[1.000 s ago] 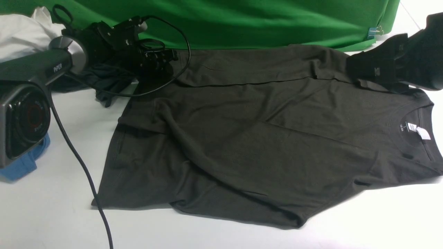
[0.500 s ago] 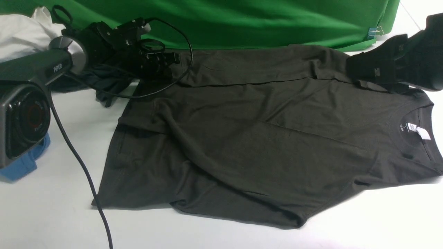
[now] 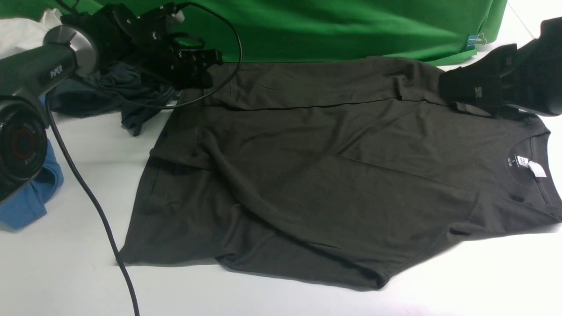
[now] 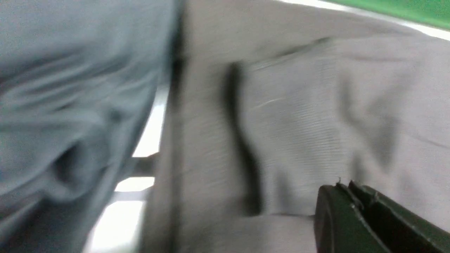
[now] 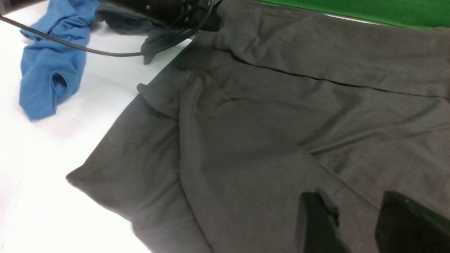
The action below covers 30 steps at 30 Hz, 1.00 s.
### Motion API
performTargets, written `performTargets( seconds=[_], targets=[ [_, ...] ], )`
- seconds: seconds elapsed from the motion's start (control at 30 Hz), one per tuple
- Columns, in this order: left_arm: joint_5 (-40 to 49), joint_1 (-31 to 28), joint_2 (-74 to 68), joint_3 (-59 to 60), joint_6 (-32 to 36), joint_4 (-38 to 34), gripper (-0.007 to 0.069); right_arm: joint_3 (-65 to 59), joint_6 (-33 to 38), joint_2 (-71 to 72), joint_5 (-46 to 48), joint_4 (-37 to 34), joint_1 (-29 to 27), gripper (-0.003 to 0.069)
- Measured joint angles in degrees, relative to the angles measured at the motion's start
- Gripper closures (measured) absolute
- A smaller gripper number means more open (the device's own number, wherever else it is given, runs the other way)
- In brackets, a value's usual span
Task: Fold a long-sleeved shirt on a white desktop.
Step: 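Grab the top left corner of the dark shirt with the left gripper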
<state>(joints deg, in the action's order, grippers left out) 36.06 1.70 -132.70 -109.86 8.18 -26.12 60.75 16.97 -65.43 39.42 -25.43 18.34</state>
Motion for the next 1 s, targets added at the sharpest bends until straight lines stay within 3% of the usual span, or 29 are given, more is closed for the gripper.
performTargets(
  seconds=[0.13,0.3,0.47,0.63,0.8,0.93,1.0],
  targets=[
    [-0.8,0.0,-0.9,0.0,-2.7,2.0,0.0487,0.0,0.0,0.0,-0.2,0.0,0.0,0.0418],
    [-2.2,0.0,-2.8,0.0,-1.7,-0.4,0.0298,0.0,0.0,0.0,-0.6,0.0,0.0,0.0418],
    [-3.7,0.0,-4.2,0.0,1.5,-4.8,0.0216,0.0,0.0,0.0,-0.7,0.0,0.0,0.0418],
    [-5.5,0.0,-5.0,0.0,8.4,-12.5,0.0211,0.0,-0.9,0.0,-0.8,0.0,0.0,0.0418],
    [-6.3,0.0,-5.4,0.0,9.8,-14.0,0.0243,0.0,-1.4,0.0,-0.9,0.0,0.0,0.0418],
    [-6.8,0.0,-5.8,-0.1,10.0,-14.4,0.0306,0.0,-1.5,0.0,-0.9,0.0,0.0,0.0418],
    [-7.2,0.0,-6.2,-0.2,10.3,-14.4,0.0380,0.0,-1.5,0.0,-0.9,0.0,0.0,0.0418]
  ],
)
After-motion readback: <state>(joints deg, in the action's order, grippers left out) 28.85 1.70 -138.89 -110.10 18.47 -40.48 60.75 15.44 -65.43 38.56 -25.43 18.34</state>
